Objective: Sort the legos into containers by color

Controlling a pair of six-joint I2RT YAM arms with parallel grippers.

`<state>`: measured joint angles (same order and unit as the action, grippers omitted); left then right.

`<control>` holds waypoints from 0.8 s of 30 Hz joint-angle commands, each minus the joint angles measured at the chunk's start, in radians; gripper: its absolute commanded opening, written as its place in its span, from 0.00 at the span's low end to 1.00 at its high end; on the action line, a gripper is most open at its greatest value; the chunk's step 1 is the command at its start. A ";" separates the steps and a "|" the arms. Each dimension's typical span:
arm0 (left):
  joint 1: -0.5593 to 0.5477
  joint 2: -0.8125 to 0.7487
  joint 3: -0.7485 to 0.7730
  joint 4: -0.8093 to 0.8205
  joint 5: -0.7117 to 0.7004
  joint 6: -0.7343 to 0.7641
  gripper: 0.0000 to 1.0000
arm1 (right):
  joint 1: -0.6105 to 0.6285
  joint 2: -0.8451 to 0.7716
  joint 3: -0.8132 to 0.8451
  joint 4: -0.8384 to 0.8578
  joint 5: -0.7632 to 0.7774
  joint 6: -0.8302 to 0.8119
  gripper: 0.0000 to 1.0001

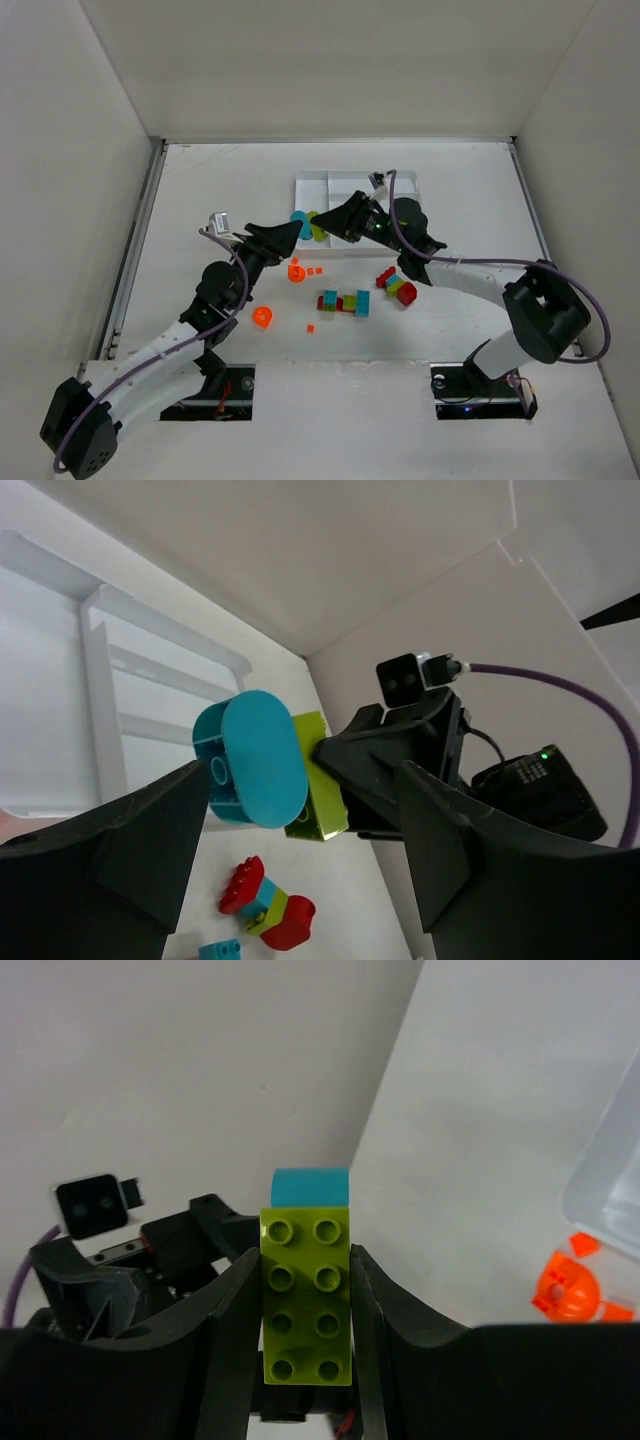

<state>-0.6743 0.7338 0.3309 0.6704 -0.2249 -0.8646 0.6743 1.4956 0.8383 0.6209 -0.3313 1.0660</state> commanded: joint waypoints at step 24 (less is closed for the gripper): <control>0.101 0.105 -0.020 0.247 0.119 -0.252 0.52 | -0.005 0.167 -0.033 0.591 -0.066 0.397 0.29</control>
<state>-0.5804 0.8440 0.3199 0.8089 -0.1371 -1.0794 0.6617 1.6489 0.7887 1.0813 -0.3817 1.4338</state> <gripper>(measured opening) 0.522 0.422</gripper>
